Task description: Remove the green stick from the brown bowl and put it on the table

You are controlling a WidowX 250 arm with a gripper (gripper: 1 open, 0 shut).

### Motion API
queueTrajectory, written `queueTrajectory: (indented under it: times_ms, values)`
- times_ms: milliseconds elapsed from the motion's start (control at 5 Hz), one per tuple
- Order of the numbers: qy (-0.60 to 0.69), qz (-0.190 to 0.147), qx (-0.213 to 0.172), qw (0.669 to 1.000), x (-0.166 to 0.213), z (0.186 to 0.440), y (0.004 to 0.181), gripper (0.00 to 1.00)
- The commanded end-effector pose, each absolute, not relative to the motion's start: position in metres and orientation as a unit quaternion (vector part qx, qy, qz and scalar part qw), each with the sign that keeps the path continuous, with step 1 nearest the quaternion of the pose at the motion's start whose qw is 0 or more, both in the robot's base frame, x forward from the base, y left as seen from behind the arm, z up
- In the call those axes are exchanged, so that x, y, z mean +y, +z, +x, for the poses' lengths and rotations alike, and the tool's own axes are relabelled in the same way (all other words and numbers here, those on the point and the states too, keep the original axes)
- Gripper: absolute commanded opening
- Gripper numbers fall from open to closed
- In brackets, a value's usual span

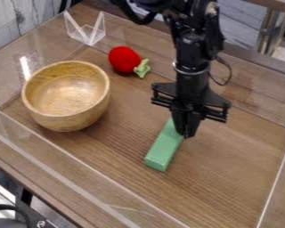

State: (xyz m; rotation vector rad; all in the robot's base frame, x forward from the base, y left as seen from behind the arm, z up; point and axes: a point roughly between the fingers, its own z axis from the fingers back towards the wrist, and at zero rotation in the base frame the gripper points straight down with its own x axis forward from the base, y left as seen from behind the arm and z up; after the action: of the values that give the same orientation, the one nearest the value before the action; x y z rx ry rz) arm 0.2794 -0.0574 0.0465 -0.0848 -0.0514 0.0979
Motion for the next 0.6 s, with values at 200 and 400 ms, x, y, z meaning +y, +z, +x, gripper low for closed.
queueTrajectory:
  times_ms: [200, 400]
  values:
    - [0.041, -0.052, -0.050, 0.997, -0.047, 0.289, 0.075, 1.00]
    - [0.033, -0.054, -0.050, 0.997, -0.043, 0.280, 0.082, 1.00]
